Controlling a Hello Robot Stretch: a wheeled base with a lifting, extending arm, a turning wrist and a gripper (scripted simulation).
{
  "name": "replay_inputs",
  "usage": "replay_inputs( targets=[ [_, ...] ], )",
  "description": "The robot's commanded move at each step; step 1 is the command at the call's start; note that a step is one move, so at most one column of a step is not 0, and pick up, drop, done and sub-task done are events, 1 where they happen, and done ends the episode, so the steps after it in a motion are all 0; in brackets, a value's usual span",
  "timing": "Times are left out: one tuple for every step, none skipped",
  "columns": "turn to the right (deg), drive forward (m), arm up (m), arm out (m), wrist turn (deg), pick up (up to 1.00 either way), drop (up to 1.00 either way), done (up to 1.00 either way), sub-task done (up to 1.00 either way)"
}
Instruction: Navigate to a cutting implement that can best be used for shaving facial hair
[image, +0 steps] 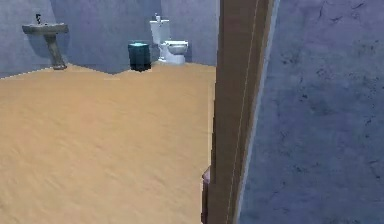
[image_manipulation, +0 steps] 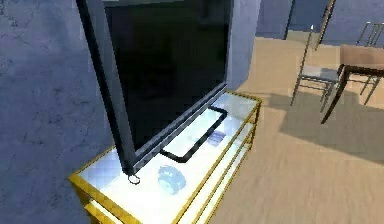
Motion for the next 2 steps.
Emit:
replay_inputs(
  targets=[
    [-18.0, 0.00, 0.00, 0.00, 0.0, 0.00, 0.00, 0.00, 0.00],
    [0.0, 0.50, 0.00, 0.00, 0.0, 0.00, 0.00, 0.00, 0.00]
  ],
)
